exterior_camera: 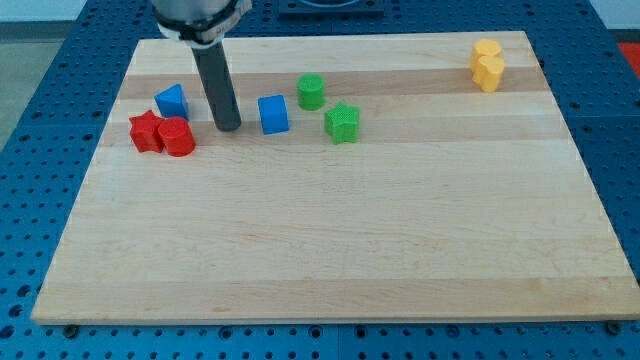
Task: Point your arm towards green star
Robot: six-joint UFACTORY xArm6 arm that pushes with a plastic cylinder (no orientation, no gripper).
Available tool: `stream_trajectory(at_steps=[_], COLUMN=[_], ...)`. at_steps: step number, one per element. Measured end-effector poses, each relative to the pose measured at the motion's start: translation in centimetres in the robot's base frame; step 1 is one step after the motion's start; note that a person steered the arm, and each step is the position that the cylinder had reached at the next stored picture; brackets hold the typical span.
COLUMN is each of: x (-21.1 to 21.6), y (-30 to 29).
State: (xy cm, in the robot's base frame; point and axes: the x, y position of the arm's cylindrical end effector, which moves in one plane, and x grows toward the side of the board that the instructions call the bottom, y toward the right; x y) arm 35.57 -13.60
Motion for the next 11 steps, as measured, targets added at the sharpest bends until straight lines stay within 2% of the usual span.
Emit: stream_trajectory(at_steps=[1, 4, 6, 8, 9, 10, 11], x=[-2.1, 1.3, 1.4, 9.4, 9.7, 7.4, 7.2], y=[1.2, 2.7, 2.7, 5.3, 7.5, 8.5, 9.5])
